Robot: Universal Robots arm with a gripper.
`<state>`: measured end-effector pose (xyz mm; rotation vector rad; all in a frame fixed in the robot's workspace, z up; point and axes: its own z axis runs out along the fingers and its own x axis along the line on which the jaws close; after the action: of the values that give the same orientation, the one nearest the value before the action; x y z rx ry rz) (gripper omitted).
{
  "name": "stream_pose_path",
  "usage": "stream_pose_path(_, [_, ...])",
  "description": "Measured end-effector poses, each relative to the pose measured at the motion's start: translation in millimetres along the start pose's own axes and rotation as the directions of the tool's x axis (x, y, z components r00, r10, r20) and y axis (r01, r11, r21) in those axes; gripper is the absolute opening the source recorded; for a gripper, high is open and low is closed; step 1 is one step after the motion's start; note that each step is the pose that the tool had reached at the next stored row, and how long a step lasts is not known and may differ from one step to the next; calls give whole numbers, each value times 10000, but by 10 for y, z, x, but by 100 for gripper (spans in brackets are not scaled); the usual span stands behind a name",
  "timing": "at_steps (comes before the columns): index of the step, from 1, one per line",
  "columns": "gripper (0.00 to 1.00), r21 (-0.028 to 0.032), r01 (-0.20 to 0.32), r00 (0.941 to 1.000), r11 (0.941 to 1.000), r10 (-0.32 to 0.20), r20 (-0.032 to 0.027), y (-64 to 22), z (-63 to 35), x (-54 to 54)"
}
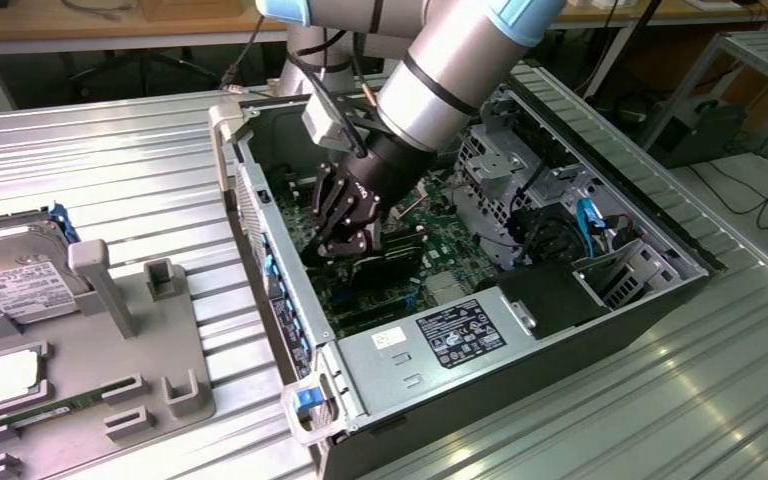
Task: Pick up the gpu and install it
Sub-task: 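Press down on the gpu until it lock into place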
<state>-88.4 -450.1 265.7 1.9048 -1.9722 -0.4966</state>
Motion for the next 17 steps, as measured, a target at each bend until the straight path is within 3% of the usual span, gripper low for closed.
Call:
stream_pose_path(3, [11, 175, 3, 10000, 9998, -3, -4, 1, 2, -22])
stream_pose_path(8, [11, 189, -16, 10000, 9998, 17, -44, 35, -46, -27])
stream_pose_path(12, [11, 197, -55, 9999, 9998, 58, -118, 80, -110, -39])
stream_pose_path(17, [11, 197, -61, 9999, 9998, 63, -129, 133, -83, -93])
